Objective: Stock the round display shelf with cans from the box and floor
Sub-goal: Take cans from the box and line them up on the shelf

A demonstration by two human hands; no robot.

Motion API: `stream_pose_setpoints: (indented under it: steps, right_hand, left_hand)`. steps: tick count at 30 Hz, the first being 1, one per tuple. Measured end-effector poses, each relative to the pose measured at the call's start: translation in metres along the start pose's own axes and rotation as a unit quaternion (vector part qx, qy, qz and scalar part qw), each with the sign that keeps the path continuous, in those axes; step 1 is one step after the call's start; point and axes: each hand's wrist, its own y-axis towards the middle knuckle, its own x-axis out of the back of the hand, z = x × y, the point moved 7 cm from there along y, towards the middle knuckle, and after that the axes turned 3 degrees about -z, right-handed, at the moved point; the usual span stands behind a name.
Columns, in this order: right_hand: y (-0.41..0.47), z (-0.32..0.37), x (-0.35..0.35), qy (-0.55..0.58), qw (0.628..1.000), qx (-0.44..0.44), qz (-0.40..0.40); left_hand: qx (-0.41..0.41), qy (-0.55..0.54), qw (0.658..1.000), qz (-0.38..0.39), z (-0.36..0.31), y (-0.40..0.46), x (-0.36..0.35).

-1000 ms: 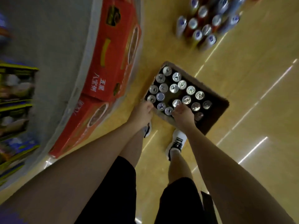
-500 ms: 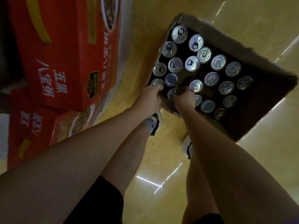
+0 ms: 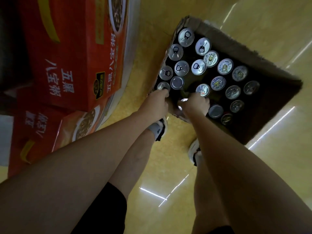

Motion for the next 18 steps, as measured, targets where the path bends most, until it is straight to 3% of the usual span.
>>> stream_pose_setpoints:
  steps: [2, 6, 18]
  right_hand:
    - [-0.008, 0.001, 0.021, 0.011, 1.0, 0.013, -0.006]
    - [-0.028, 0.009, 0.026, 0.042, 0.994, 0.053, 0.083]
    - [-0.014, 0.004, -0.009, 0.094, 0.993, 0.067, 0.018]
  left_hand:
    - [0.015, -0.008, 1.0, 0.0, -0.003, -0.012, 0.008]
    - [0.022, -0.024, 0.999, -0.01, -0.01, -0.032, 0.017]
    - [-0.011, -0.007, 0.999, -0.032, -0.002, 0.001, -0.009]
